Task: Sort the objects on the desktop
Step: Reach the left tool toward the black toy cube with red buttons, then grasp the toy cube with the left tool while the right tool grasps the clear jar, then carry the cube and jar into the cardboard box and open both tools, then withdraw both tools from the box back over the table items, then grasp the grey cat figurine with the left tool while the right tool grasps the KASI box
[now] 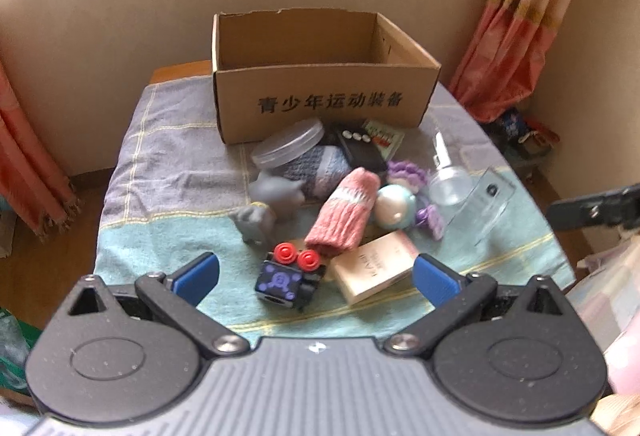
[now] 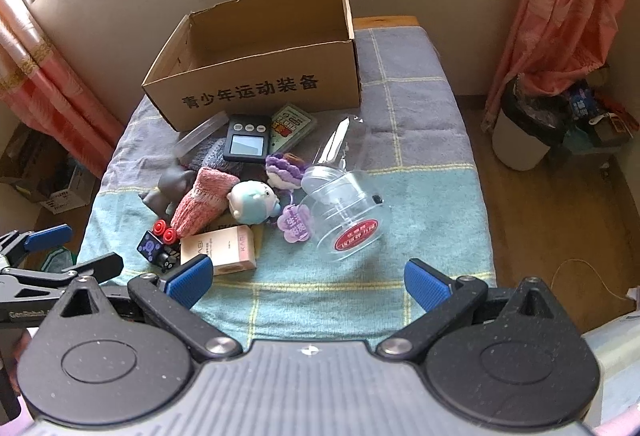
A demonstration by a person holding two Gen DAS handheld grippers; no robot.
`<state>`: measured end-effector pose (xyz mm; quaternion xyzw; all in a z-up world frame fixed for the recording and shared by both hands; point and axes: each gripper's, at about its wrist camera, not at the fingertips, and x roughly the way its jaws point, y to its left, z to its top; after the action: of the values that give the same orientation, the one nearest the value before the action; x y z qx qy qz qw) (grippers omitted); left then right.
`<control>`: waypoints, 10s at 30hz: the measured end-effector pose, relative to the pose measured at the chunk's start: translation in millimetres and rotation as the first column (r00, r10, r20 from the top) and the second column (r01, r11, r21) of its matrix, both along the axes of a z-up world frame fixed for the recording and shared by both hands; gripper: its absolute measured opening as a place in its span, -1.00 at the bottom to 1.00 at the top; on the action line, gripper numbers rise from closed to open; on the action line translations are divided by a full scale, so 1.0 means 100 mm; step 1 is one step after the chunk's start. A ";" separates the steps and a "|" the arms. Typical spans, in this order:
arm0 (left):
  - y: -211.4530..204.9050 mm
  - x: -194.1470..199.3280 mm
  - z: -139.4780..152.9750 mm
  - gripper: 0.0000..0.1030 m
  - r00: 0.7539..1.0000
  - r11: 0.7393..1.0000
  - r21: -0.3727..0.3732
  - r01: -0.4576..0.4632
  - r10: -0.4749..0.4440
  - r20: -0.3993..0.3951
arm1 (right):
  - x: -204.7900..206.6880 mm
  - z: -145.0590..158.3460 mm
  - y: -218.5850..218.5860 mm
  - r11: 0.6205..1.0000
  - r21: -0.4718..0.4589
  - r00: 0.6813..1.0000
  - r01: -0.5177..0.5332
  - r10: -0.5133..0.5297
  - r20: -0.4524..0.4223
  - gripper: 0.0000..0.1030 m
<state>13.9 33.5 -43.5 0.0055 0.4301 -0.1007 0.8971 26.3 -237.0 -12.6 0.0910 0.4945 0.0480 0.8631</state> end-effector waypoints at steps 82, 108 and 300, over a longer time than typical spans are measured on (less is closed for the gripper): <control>0.22 0.38 -0.78 -0.02 0.989 0.990 0.055 0.132 -0.127 -0.077 | 0.66 -0.99 -0.17 0.960 -0.063 0.954 -0.273 0.278 0.113 0.58; 0.09 0.80 0.19 -0.02 0.988 0.986 0.065 0.156 -0.155 -0.007 | 0.93 0.02 -0.08 0.927 -0.160 0.915 -0.340 0.365 0.172 0.58; 0.00 0.89 -0.56 -0.14 0.950 0.946 0.103 0.309 -0.301 -0.087 | 0.61 -0.91 1.14 0.911 -0.106 0.916 -0.398 0.390 -0.094 0.68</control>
<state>103.1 33.3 -99.2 0.1200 0.4603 -0.2133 0.8534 87.5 -123.2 -103.5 -0.0625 0.5350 0.1871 0.8215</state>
